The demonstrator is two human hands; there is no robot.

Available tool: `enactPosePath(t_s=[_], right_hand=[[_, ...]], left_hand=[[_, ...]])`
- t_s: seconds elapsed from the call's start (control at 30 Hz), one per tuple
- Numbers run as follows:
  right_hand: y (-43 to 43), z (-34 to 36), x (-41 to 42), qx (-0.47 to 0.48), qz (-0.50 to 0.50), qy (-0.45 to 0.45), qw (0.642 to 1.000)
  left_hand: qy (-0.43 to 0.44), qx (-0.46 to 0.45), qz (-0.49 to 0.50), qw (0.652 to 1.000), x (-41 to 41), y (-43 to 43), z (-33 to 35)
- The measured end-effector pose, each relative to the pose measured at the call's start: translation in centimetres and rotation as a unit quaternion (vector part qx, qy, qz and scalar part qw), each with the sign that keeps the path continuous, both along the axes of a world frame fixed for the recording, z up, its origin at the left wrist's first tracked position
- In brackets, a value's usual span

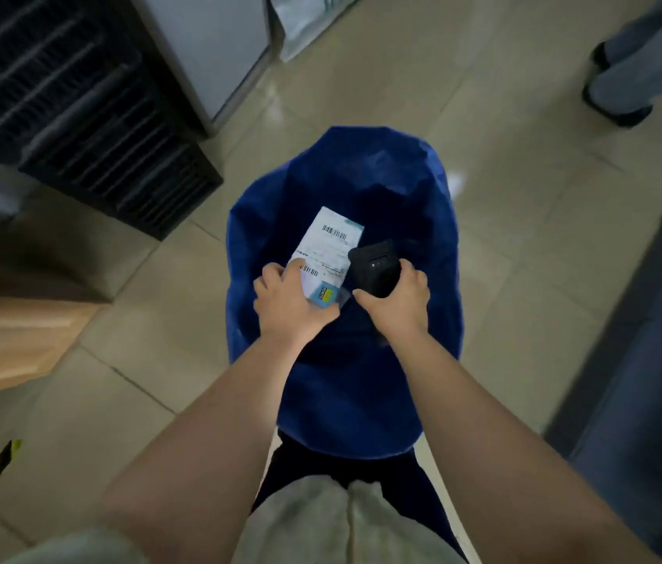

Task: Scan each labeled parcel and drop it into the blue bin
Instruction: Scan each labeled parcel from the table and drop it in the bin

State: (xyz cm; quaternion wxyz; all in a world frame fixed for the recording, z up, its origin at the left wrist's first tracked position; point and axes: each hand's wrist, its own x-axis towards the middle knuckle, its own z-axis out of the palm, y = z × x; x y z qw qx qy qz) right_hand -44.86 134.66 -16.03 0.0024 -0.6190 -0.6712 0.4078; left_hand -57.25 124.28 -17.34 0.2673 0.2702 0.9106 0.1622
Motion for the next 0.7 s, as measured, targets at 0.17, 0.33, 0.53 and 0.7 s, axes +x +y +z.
enactPosePath(t_s=[0.17, 0.33, 0.53, 0.7], right_hand=[[1.1, -16.1, -1.9, -0.040, -0.064, -0.012, 0.997], [2.9, -31.4, -1.3, -0.019, -0.102, -0.040, 0.994], [5.0, -42.9, 1.5, -0.005, -0.112, -0.065, 0.992], [6.6, -48.5, 4.6, 0.017, -0.122, -0.071, 0.990]], left_hand=[[-0.062, -0.035, 0.057, 0.996, 0.3, 2.1, -15.1], [-0.103, -0.061, 0.054, 0.991, 1.8, 3.0, -29.8], [-0.142, -0.014, -0.027, 0.989, 4.9, 3.2, -40.3], [-0.177, 0.006, -0.096, 0.980, 7.3, 3.1, -46.3]])
